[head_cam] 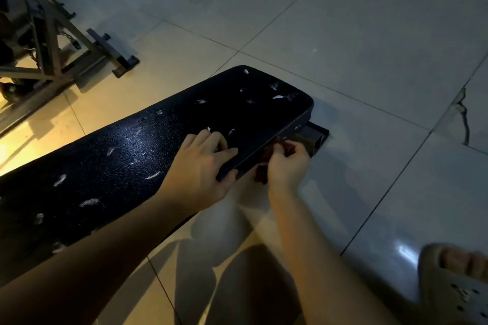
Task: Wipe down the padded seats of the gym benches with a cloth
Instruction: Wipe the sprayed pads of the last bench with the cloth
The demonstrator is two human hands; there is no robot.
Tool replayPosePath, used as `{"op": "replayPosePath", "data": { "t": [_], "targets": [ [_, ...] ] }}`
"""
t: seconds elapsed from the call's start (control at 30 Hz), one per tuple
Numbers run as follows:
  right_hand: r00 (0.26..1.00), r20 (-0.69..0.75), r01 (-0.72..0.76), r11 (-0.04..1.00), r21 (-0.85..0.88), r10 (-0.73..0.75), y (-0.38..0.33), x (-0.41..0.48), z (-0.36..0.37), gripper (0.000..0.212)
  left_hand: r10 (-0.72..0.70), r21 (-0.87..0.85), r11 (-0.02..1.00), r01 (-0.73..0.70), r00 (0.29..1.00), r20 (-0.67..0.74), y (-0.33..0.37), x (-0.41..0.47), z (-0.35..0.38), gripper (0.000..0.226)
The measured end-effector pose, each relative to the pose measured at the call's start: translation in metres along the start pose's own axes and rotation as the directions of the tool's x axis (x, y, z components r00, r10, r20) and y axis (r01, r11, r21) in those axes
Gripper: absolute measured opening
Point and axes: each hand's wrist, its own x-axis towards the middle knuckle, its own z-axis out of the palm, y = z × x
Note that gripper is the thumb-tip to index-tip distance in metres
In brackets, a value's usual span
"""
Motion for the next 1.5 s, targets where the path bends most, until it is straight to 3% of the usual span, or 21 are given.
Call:
{"op": "replayPosePath", "data": {
  "t": [0.1, 0.27, 0.37, 0.53, 0.7, 0.77, 0.97, 1.07, 1.17, 1.23, 1.3, 1.4, 1.5],
  "targets": [
    [0.999, -0.039, -0.024, 1.000, -0.004, 0.024, -0.007, 0.016, -0.002, 0.010, 0.001, -0.022, 1.000, -0.001, 1.000, -0.013, -0.001, 0.000, 0.003, 0.049],
    [0.974, 0.225, 0.027, 1.000, 0.004, -0.027, 0.002, -0.065, -0.011, 0.013, 0.004, -0.025, 1.000, -0.004, 1.000, -0.004, 0.000, -0.001, 0.001, 0.048],
    [0.978, 0.204, 0.036, 0.999, 0.000, -0.035, -0.001, -0.054, -0.010, 0.014, -0.005, -0.028, 1.000, 0.005, 1.000, 0.002, 0.001, -0.001, 0.000, 0.048],
    [0.999, 0.012, -0.037, 0.999, 0.004, 0.037, -0.016, 0.021, -0.008, 0.007, -0.013, -0.019, 1.000, 0.013, 1.000, 0.021, 0.002, -0.001, -0.001, 0.046],
    [0.964, 0.263, 0.051, 0.998, -0.041, -0.039, 0.003, -0.052, -0.010, 0.011, -0.014, 0.000, 1.000, 0.014, 1.000, 0.027, 0.003, 0.000, -0.003, 0.045],
    [0.965, 0.251, 0.076, 0.997, -0.017, -0.069, -0.001, -0.051, -0.011, 0.014, -0.019, 0.008, 1.000, 0.019, 1.000, 0.013, 0.004, -0.001, -0.003, 0.044],
    [1.000, 0.008, -0.006, 0.986, -0.169, 0.007, -0.018, 0.048, -0.012, 0.009, -0.045, 0.073, 0.996, 0.042, 0.998, 0.037, 0.008, -0.002, -0.004, 0.044],
    [0.983, 0.179, -0.018, 0.992, -0.124, 0.041, -0.016, 0.004, -0.012, 0.005, -0.047, 0.081, 0.996, 0.042, 0.997, 0.056, 0.009, -0.001, -0.006, 0.045],
    [0.943, 0.318, 0.116, 0.992, -0.047, -0.095, -0.005, -0.055, -0.017, 0.010, -0.052, 0.076, 0.996, 0.048, 0.997, 0.058, 0.007, -0.001, -0.005, 0.046],
    [0.961, 0.260, 0.116, 0.991, -0.066, -0.096, -0.007, -0.044, -0.015, 0.008, -0.038, 0.075, 0.997, 0.035, 0.999, 0.036, 0.007, -0.002, -0.003, 0.046],
    [0.991, 0.132, 0.018, 0.996, -0.090, -0.006, -0.013, 0.002, -0.012, 0.005, -0.036, 0.061, 0.998, 0.034, 0.999, 0.029, 0.006, -0.002, -0.002, 0.046],
    [1.000, -0.018, -0.012, 0.995, -0.100, 0.010, -0.016, 0.054, -0.011, 0.014, -0.027, 0.046, 0.999, 0.026, 0.999, 0.032, 0.004, -0.001, 0.000, 0.046],
    [0.984, 0.177, 0.028, 0.989, -0.147, -0.002, -0.014, 0.002, -0.012, 0.005, -0.031, 0.048, 0.998, 0.029, 0.999, 0.041, 0.003, -0.001, -0.001, 0.045]
  ]
}}
